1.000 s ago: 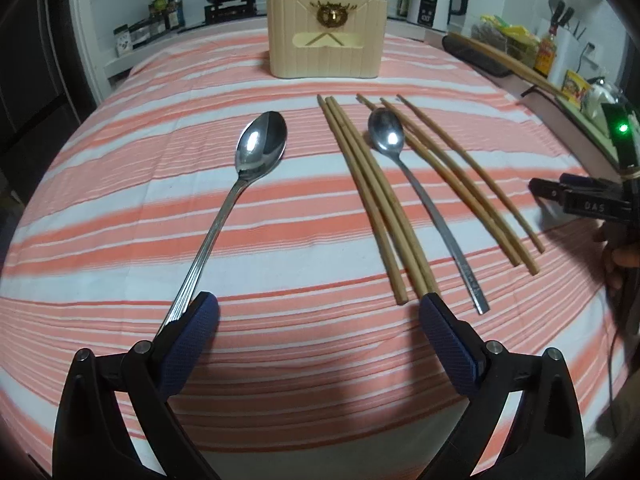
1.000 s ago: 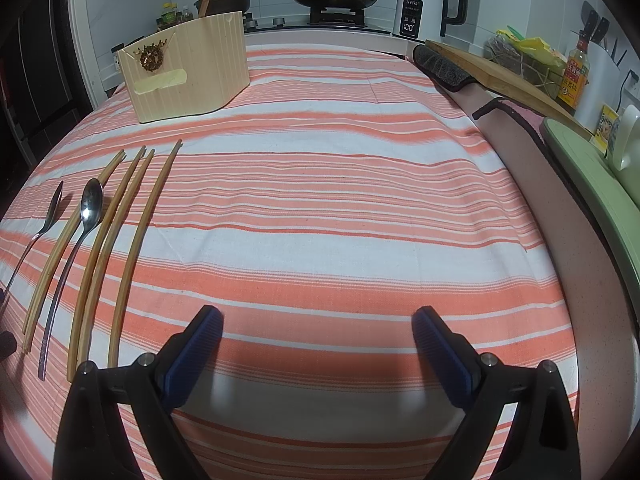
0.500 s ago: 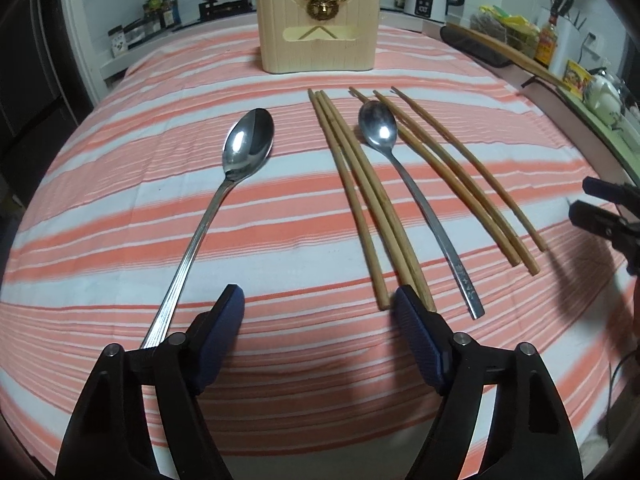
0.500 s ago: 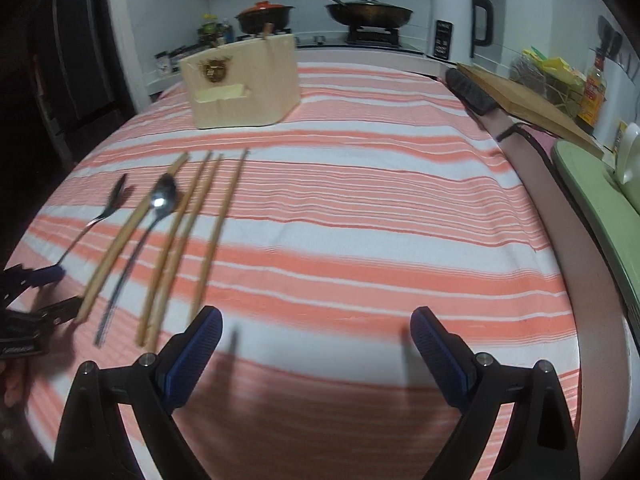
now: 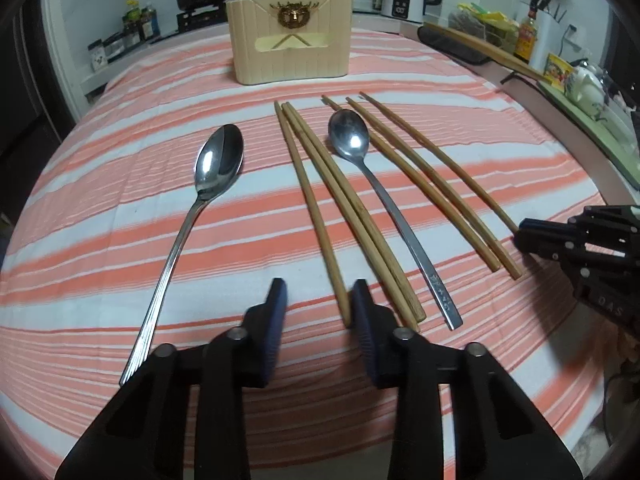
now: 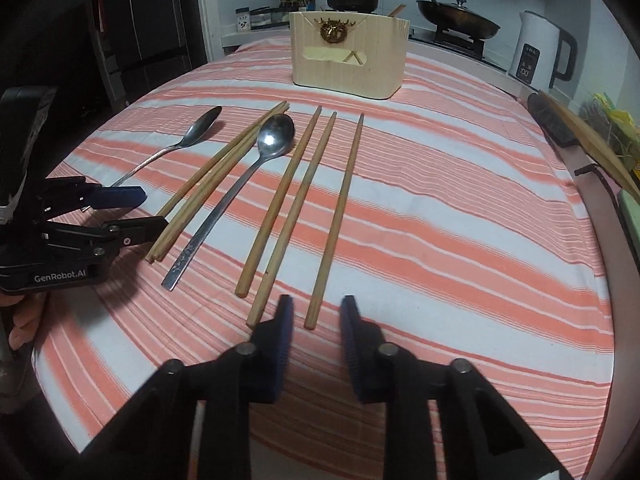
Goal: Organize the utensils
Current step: 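Close the right tool on a lone chopstick while the left tool grasps another chopstick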
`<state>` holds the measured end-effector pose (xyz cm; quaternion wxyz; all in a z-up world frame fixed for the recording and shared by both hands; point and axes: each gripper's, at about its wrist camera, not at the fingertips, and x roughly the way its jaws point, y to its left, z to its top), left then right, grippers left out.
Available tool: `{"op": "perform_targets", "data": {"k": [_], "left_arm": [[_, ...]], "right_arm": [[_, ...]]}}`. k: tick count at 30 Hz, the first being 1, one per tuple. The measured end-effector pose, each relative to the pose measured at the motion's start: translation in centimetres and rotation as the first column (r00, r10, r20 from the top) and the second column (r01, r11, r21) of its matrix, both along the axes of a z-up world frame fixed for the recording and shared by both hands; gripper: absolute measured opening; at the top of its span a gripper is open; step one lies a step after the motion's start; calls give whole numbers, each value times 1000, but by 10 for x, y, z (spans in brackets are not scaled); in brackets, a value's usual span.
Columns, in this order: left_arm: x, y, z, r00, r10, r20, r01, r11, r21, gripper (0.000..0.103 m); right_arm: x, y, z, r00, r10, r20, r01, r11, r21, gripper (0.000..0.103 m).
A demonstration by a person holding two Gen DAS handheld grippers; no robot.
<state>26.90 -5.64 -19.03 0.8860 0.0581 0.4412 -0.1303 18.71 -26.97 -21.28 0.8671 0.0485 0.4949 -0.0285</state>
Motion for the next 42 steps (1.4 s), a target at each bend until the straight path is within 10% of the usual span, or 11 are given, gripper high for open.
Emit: {"op": "perform_targets", "data": {"k": [9,19,42], "left_arm": [[3,33,-1,997,77,-18,-78,994,-72,4],[-1,38,0,999,39,-37,-43,991,-130,29],[-12,33,-3,998,42,39,-41,999,-32,34]], "right_arm": [[-21,-34,-1,988,-151,1,150,980,-131,6],[-29,-41,-1,991,-126,43,130,987,-92,9],[-30,-47,-4,991,-124,57,127,991,-50,19]]}}
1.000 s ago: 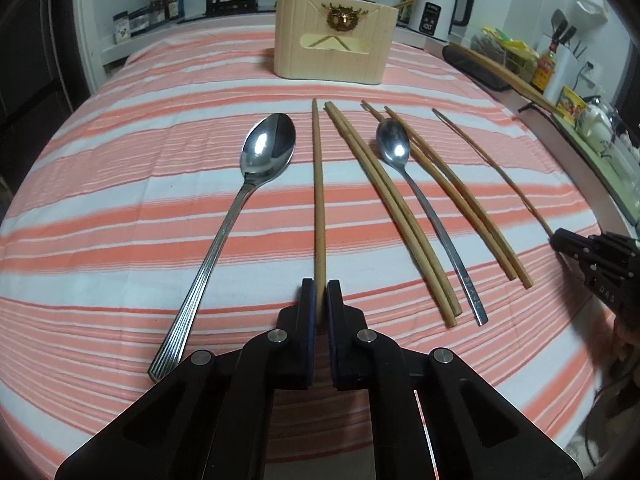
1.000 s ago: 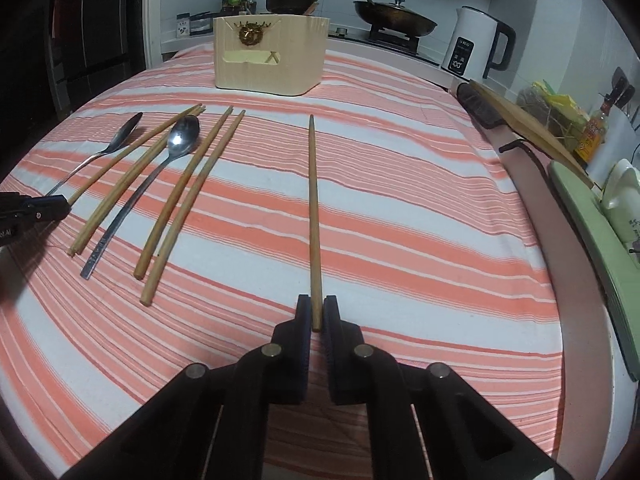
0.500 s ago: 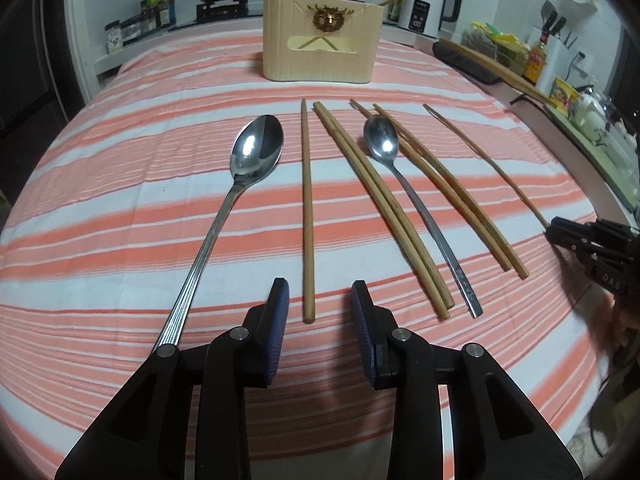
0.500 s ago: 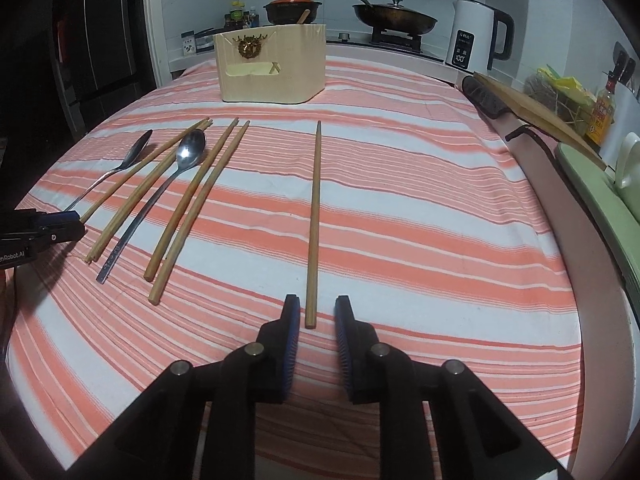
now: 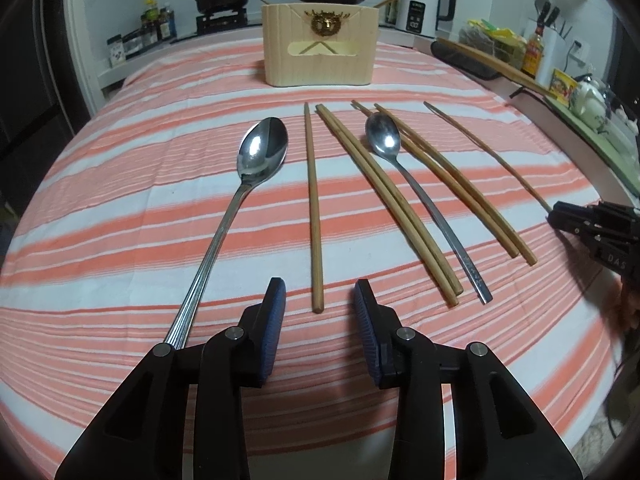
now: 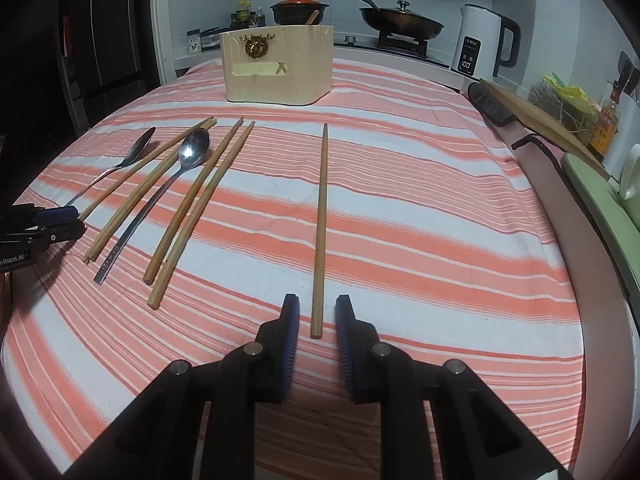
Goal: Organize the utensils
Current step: 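Close the right tool on a lone chopstick while the left tool grasps another chopstick, then lift both held chopsticks toward the wooden box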
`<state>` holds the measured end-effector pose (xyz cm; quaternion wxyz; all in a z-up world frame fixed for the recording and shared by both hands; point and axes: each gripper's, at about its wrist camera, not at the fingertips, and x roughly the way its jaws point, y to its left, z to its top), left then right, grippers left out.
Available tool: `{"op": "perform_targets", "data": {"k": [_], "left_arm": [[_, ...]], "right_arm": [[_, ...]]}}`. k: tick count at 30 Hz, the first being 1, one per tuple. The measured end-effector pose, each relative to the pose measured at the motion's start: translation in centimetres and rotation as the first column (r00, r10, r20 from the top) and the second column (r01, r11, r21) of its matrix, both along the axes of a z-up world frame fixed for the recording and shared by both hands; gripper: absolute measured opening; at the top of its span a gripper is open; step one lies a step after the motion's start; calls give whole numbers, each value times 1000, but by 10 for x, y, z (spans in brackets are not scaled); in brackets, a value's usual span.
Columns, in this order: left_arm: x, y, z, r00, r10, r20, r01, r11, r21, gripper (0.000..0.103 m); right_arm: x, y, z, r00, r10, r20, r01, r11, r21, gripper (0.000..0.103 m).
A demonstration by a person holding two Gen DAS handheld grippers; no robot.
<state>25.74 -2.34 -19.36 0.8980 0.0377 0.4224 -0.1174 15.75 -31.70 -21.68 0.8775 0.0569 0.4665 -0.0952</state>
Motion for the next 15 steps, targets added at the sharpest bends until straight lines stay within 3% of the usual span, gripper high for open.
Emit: {"op": "perform_targets", "data": {"k": [2,4,7,12,15], "left_arm": [[-1,5,0,1000,13,3,-13,1000,-18,26],[0,10,1,1000,17,-3,-17,999,-42,7],[1,13,1,1000,7,-13,-8,998,-55,6],[-2,4,1,1000,6,4,-6,1000,-14,10],[-2,2,1,1000,2,10,-2,1000,4,13]], "right_arm": [[-1,-1,0,1000,-2,4,2,1000,10,19],[-1,-1,0,1000,-4,7,4,1000,13,19],[-1,-1,0,1000,-3,5,3,1000,6,19],[-1,-1,0,1000,-5,5,5,1000,10,19],[-3,-1,1,1000,-19,4,19,1000,9,28]]}}
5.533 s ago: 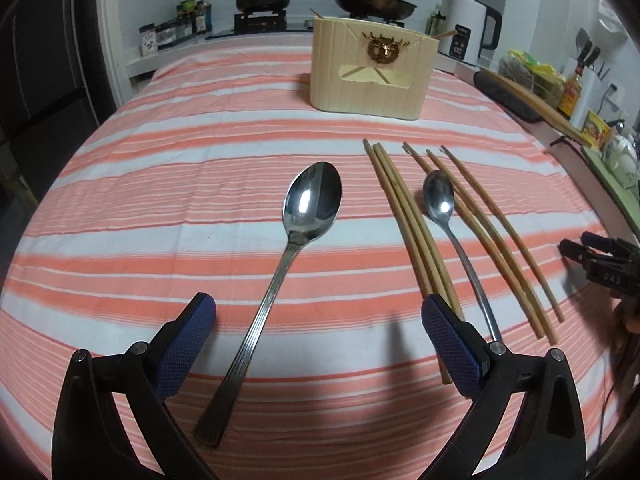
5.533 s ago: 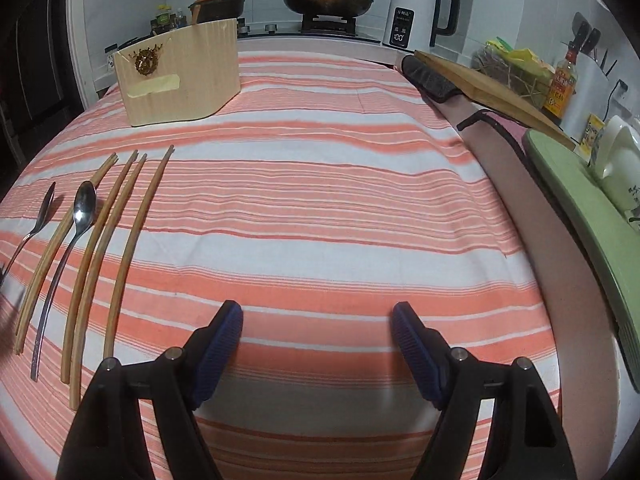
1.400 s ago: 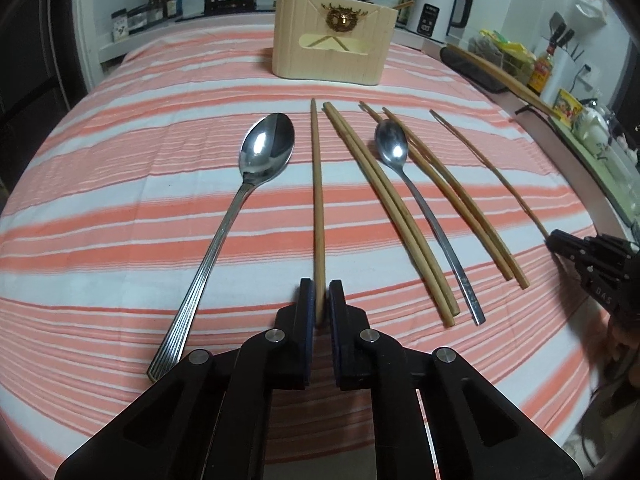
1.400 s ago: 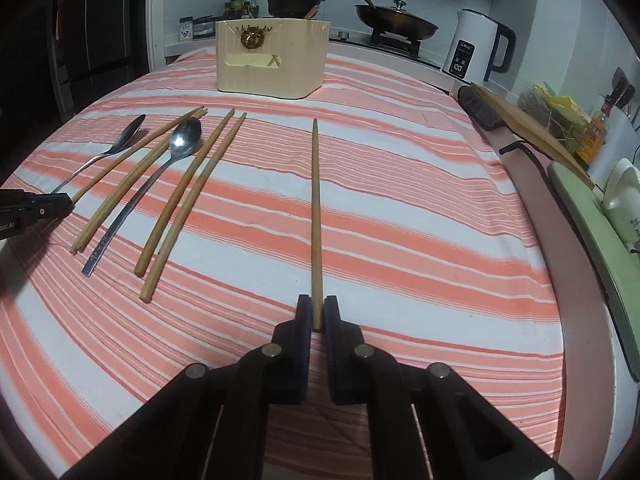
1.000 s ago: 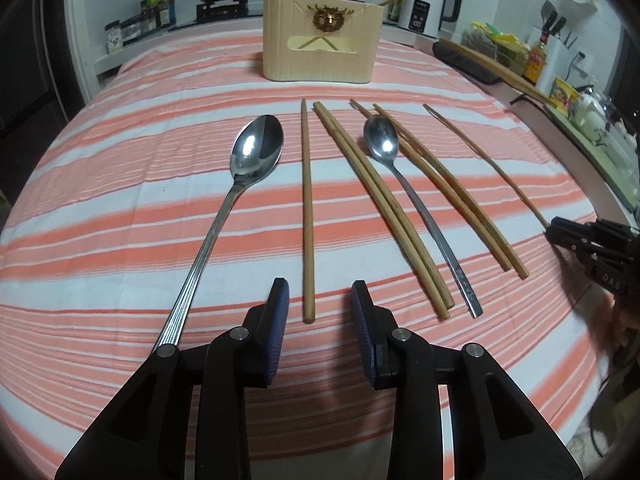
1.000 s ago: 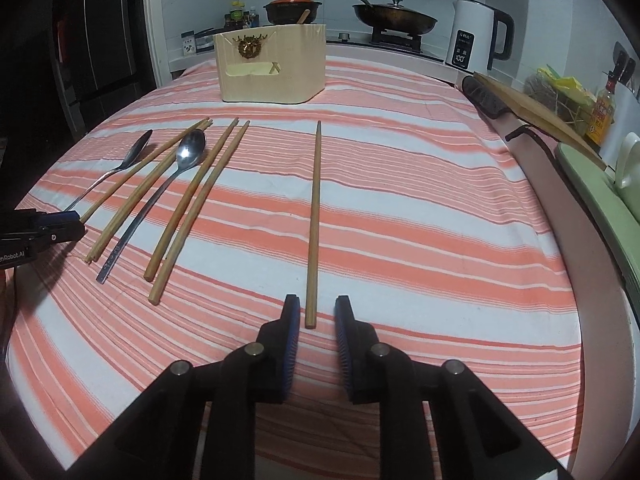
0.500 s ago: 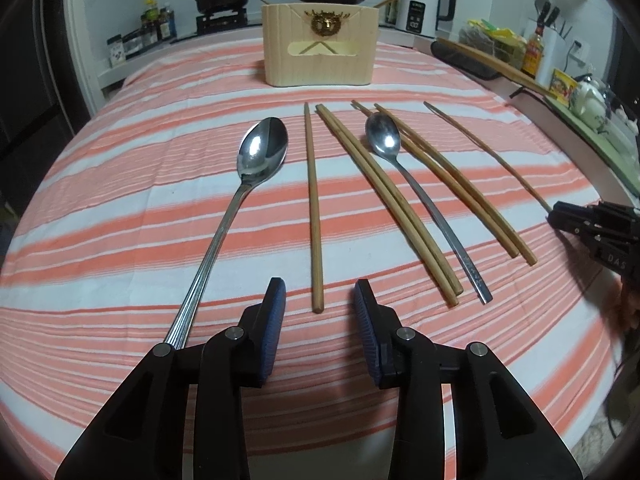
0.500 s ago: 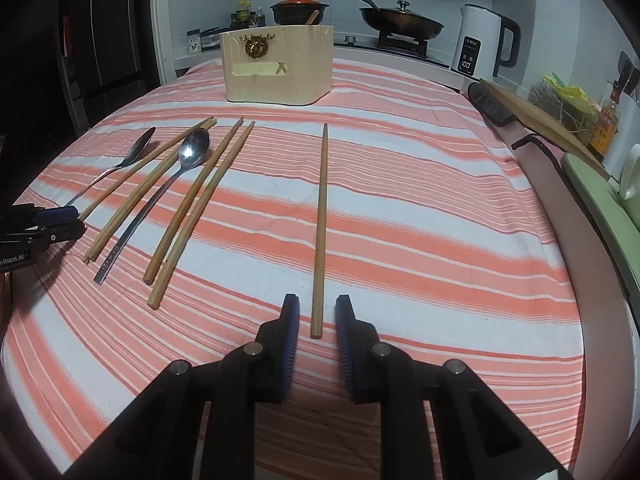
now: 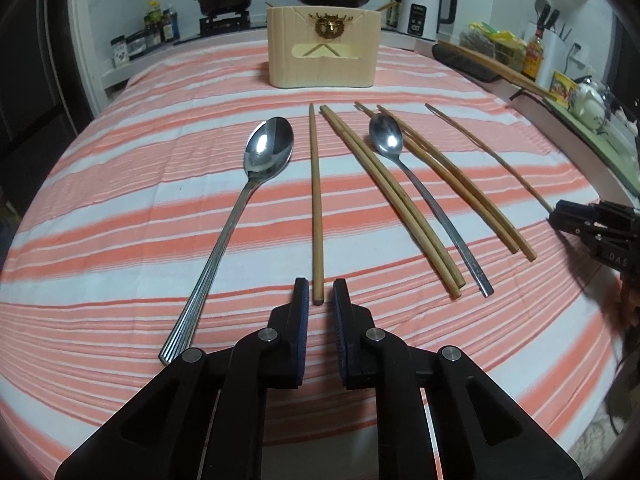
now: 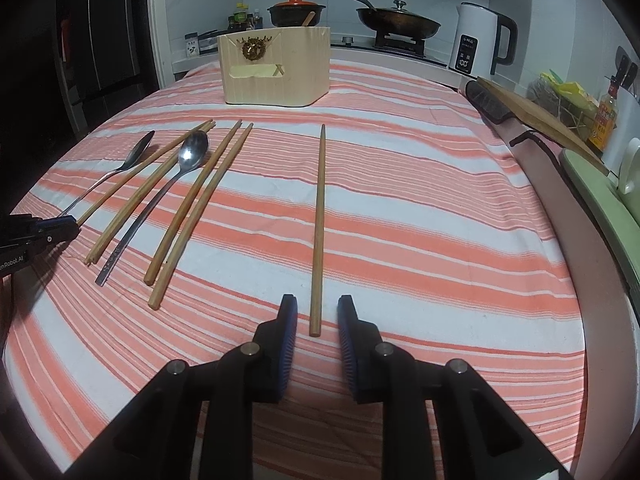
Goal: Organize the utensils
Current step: 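Lift both held chopsticks toward the wooden box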
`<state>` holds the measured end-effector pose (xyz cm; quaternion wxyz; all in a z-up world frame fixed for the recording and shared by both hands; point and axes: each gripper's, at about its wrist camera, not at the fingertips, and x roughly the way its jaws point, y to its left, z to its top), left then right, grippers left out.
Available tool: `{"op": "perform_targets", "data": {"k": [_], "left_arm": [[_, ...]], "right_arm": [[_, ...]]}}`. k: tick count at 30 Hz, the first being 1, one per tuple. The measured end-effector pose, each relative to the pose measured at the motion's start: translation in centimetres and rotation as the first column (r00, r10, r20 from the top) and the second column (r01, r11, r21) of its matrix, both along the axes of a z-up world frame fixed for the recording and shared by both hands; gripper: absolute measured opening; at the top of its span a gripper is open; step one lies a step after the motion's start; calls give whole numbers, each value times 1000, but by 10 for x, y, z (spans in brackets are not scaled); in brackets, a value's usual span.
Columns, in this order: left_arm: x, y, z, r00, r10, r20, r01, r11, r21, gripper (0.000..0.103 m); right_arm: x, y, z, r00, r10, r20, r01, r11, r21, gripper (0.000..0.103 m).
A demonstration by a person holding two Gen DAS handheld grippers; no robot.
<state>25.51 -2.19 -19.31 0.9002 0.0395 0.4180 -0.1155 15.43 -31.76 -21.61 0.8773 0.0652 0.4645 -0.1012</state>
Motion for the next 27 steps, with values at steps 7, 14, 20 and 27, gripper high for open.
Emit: {"op": "perform_targets", "data": {"k": [7,14,20,27], "left_arm": [[5,-5,5,1000,-7,16,7,1000,-5,2],[-5,12,69,990,-6,143,18,997,-81,3],[-19,24,123,965,0,264,31,993,-112,2],[-32,29,155,943,0,333,49,989,-138,2]], "right_arm": [[4,-1,1,1000,-28,-7,28,1000,9,6],[-5,3,63,991,-29,133,33,999,-24,6],[-3,14,126,968,9,249,6,998,-59,6],[-4,34,171,939,65,339,-35,995,-96,6]]}}
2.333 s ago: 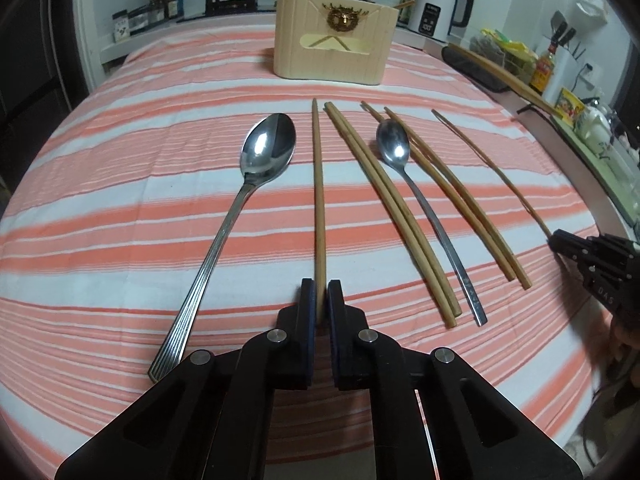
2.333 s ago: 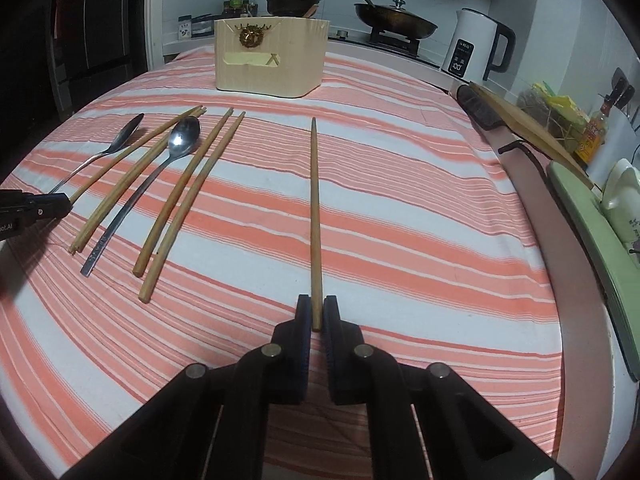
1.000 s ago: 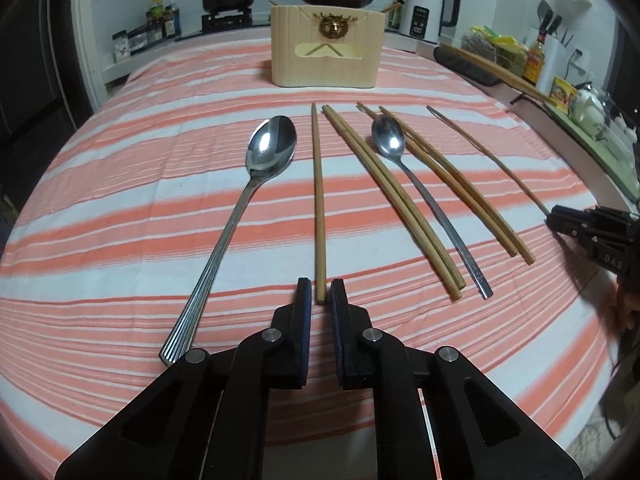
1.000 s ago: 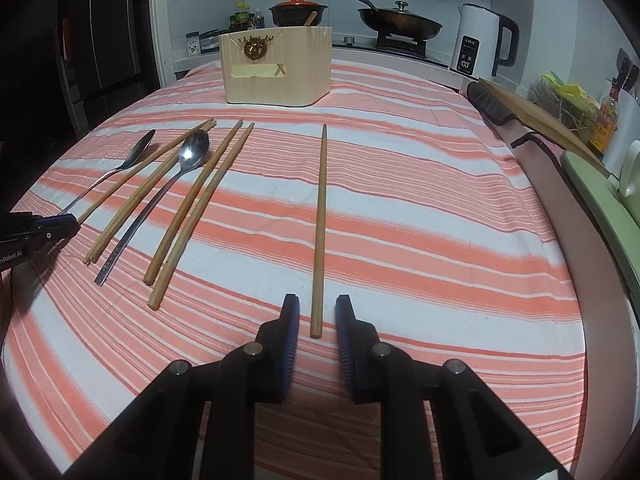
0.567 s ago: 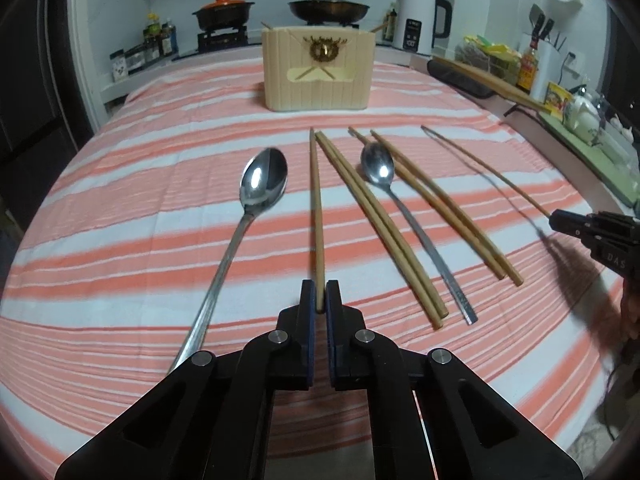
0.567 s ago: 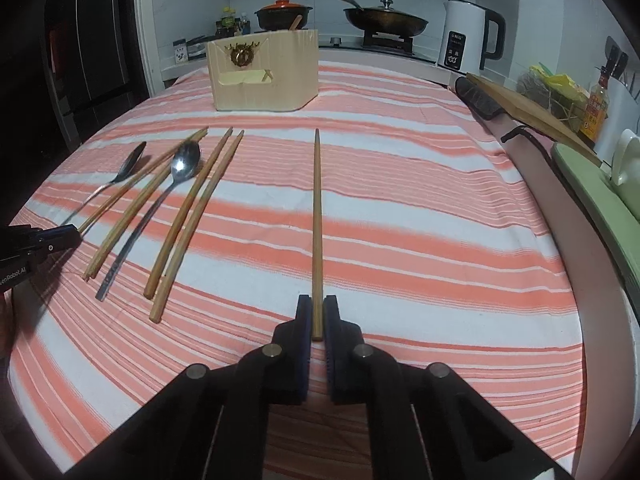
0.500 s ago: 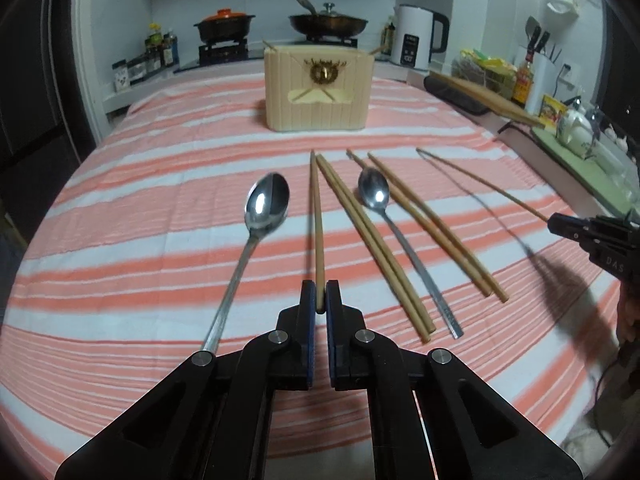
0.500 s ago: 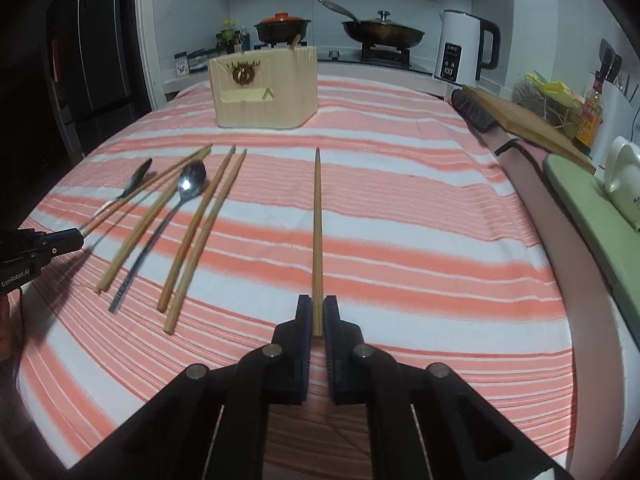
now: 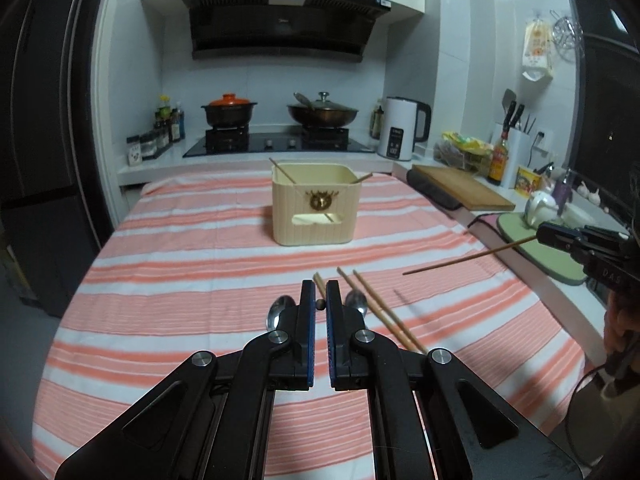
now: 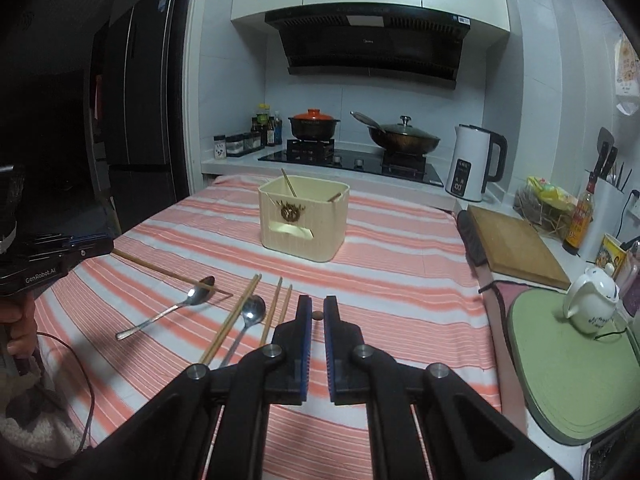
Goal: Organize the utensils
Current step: 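Lift both held chopsticks toward the wooden box, then carry both held chopsticks over the wooden box opening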
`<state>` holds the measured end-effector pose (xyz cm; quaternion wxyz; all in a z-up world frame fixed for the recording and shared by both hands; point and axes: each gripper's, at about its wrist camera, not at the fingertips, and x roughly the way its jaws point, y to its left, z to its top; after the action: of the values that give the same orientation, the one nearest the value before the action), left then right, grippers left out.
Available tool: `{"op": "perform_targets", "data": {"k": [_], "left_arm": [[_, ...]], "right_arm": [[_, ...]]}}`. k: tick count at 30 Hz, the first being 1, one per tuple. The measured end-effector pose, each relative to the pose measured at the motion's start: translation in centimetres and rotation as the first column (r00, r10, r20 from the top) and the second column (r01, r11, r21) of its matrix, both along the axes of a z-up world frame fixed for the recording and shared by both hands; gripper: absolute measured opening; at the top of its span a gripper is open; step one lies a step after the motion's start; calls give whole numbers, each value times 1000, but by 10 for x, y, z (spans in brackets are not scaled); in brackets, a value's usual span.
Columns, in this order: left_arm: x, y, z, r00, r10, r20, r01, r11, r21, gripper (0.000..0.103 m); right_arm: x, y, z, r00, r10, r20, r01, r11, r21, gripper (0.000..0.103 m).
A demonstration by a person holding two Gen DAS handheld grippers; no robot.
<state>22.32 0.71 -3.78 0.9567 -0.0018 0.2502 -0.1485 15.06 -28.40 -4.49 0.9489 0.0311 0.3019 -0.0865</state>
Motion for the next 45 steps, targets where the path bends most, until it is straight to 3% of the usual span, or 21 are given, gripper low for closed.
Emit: {"op": "perform_targets", "data": {"k": [8,18,24,30,38,45], "left_arm": [[-4,7,15,999,9,38,-8,999,-39,2],[8,11,39,999,-7,45,11,995,-104,2],[21,4,60,997,-24,73,32,993,-115,2],[40,0,96,989,-32,141,47,993,-104,2],[102,-5,143,974,15,226,7,995,-99,2],[190,-11,137,979,85,184,-65,991,-113,2]], "right_arm": [[-3,5,20,999,17,46,-18,1000,7,6],[9,1,34,998,66,18,-68,994,81,6],[29,8,48,994,107,24,-108,993,52,6],[52,8,70,989,114,93,-116,993,6,6],[110,-6,102,979,91,184,-85,995,-42,6],[184,-33,91,981,51,187,-47,998,-30,6]]}}
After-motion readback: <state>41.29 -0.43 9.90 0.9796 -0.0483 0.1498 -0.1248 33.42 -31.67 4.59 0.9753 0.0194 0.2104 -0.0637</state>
